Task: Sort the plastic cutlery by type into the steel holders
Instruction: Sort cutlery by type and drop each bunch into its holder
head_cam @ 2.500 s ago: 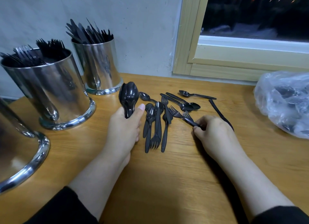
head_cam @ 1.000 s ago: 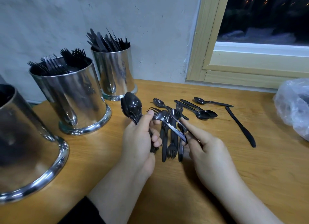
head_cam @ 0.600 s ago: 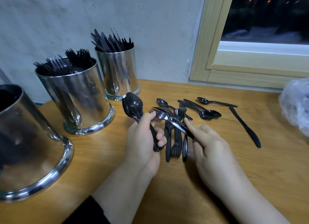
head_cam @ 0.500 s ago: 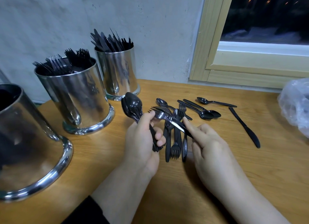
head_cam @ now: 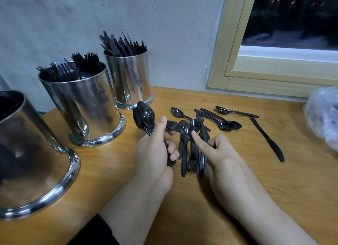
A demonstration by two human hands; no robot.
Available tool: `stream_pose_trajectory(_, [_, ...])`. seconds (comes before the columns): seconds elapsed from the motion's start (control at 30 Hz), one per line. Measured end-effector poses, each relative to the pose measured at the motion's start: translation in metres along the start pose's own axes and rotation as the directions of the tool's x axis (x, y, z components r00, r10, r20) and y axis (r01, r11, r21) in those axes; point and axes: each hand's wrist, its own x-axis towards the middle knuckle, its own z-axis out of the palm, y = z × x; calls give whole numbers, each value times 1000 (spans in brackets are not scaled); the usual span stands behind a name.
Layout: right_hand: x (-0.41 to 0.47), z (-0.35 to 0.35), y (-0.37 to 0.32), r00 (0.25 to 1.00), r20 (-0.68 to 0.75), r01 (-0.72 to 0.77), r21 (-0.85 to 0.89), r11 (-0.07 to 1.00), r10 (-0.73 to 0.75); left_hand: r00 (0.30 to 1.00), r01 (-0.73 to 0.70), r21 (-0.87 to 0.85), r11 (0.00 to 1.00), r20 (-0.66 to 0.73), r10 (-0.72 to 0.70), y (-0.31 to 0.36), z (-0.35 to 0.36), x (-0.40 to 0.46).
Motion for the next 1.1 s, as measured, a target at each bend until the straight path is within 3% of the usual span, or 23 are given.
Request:
stream_pose_trajectory(0.17, [-5,2,1,999,42,36,-85,996,-32,999,23,-2,1000,-31,-23,0,-3,3])
stream_pose_trajectory(0.27, [-4,7,4,999,-11,34,-95,995,-35,999,10,-5,1000,36,-10,-1,-3,0])
stream_pose_trajectory(0.37, [-3,11,8,990,-123,64,-9,998,-64,990,-30,-25,999,138,33,-2,1,-4])
stream_pose_trajectory(0.47, [-3,7,7,982,-189,40,206,978,0,978,-51,-14,999,204,52,-1,3,-6])
stream_pose_trajectory(0.57, [-2,2,6,983,-61,-119,506,854,173,973,-45,107,993,229,20,-5,0,-5])
stream_pose_trajectory(0.63, [-1,-5,0,963,89,-242,701,671,254,963,-39,219,975,270,-23,-10,-2,-5])
stream_pose_trajectory(0.7, [-1,-10,-6,938,226,-334,793,510,262,942,-48,279,959,332,-50,-14,-3,-6])
stream_pose_trajectory(0.73, [-1,-11,-7,933,260,-353,794,494,249,932,-58,293,954,358,-54,-14,-3,-6])
stream_pose_trajectory(0.9, [-2,-11,-1,954,202,-301,674,675,223,918,-94,318,944,395,-41,-12,-3,-6])
stream_pose_trajectory(1.03, [-2,-4,15,983,-32,-151,421,894,181,944,-163,284,945,325,65,-5,-2,-5])
stream_pose_trajectory(1.1, [-2,-3,19,996,-1,-90,275,957,94,954,-185,282,941,283,103,1,-3,-3])
